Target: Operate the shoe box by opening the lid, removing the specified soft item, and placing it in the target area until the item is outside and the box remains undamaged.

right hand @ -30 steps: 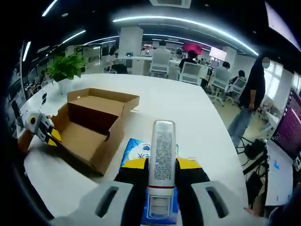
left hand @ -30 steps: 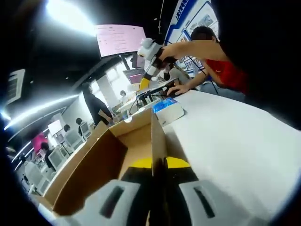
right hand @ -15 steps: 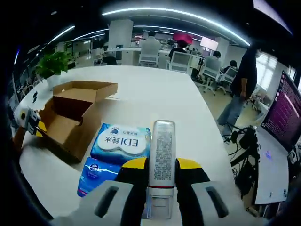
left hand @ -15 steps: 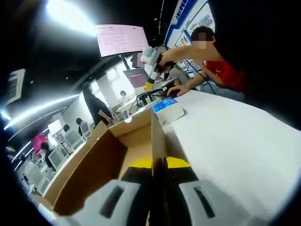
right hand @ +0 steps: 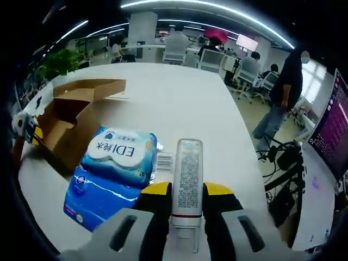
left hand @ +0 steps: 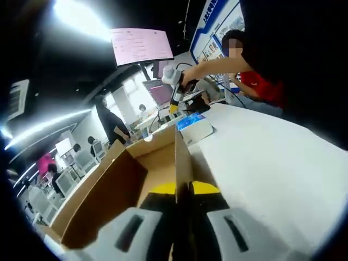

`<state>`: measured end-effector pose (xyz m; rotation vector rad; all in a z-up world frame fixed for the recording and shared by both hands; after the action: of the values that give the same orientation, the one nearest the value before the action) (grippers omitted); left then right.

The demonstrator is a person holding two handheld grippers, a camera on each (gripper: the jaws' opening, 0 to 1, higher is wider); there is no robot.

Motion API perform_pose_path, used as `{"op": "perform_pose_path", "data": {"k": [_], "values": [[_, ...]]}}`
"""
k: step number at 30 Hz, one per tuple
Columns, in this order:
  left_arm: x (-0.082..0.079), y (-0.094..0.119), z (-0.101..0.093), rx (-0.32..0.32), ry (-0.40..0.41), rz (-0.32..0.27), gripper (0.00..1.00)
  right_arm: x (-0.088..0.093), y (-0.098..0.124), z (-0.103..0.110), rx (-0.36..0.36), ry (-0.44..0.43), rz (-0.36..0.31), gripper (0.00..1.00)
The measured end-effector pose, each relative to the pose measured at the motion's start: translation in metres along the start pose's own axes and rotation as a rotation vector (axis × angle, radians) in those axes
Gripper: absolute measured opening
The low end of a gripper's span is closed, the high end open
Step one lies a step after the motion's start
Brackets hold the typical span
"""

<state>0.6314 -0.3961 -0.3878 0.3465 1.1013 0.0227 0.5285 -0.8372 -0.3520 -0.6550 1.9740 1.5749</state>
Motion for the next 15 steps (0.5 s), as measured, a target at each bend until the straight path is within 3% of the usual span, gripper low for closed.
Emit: {"op": "perform_pose_path", "data": {"k": [7,15], "values": [[0.0,0.0,0.0,0.0,0.0,0.0,0.07,0.005,-0.015,-0.007,-0.007,0.008,0.027,0.21],[0.0,0.0,0.0,0.0,0.0,0.0,0.07,0.019,-0.017,0.005,-0.017,0.005,0.069,0.21]]}}
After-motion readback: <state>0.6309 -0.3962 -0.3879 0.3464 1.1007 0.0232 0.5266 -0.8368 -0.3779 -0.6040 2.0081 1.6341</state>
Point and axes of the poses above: the point that each gripper's makers call its tool centre point, and the gripper's own axes: y roughly backward along the fingers, z roughly to its left, x roughly out of its underside, the point moved 5 cm from there along y, roughly backward along the fingers, and after that the axes turned 1 degree about y, right-handed, at the moved point
